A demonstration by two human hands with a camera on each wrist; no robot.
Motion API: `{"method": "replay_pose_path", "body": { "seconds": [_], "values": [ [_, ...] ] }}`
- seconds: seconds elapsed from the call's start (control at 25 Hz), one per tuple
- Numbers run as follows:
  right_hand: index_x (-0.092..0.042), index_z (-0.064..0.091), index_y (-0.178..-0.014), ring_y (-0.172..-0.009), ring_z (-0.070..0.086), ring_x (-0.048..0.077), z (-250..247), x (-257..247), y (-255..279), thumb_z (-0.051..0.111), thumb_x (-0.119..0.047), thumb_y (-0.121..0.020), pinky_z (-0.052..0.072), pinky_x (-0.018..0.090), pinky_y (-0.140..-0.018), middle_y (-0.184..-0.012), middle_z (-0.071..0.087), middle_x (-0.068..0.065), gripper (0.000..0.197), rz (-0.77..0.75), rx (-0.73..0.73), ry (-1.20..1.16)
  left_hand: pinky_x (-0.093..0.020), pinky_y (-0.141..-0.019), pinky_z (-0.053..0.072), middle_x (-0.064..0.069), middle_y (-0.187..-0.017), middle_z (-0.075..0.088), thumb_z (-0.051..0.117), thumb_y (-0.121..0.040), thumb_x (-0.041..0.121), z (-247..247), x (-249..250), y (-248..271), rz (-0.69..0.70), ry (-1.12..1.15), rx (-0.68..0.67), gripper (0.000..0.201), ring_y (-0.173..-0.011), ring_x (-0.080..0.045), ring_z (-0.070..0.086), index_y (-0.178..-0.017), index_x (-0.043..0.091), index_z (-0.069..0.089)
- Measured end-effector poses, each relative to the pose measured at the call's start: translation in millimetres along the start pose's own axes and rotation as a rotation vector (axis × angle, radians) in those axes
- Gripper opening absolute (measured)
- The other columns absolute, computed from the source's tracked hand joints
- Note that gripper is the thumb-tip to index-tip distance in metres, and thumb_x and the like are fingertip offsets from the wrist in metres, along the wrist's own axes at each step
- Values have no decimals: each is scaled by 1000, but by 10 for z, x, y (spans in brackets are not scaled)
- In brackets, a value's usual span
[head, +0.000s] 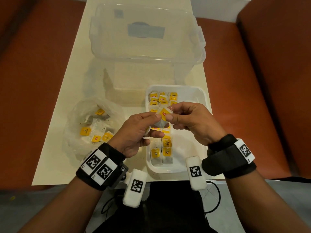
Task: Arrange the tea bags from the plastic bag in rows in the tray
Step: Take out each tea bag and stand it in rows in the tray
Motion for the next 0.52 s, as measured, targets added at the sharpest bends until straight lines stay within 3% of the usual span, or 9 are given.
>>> {"method": "replay_pose_path", "body": {
  "seconds": [0.16,0.28,0.4,0.52],
  "values": [
    [-14,72,-91,-78,69,11,-78,74,-8,77,-14,-84,53,27,-68,-89,74,3,9,29,62,18,-15,-44,37,-3,-105,77,59,-96,42,16,-38,-20,-52,14,5,31,-70,-8,69,-113,19,72],
    [-15,70,-91,-80,71,17,-203,78,-51,76,-14,-85,53,29,-68,-91,76,9,8,17,98,36,-14,-39,31,2,-94,77,60,-91,54,-39,-77,-52,-90,9,78,41,-53,-5,55,-102,19,75],
    [-13,70,-93,-71,68,16,-362,116,-135,77,-15,-86,48,25,-61,-79,74,7,10,-16,156,144,-16,-39,28,8,-71,61,60,-86,62,-106,-127,-82,-87,16,125,49,-48,-4,37,-93,17,78],
    [-18,71,-93,-70,68,14,-527,238,-275,76,-22,-87,50,28,-62,-80,74,4,9,-49,244,373,-19,-44,34,7,-70,49,59,-90,57,-130,-178,-74,-113,79,119,46,-53,-6,41,-100,16,75]
  ]
}}
Point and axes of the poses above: each hand's wrist, its own y-axis away from the middle knuckle, its own z-axis out of the palm, x = y × z, the point moved 3 cm from there along -y, towards the middle knuckle
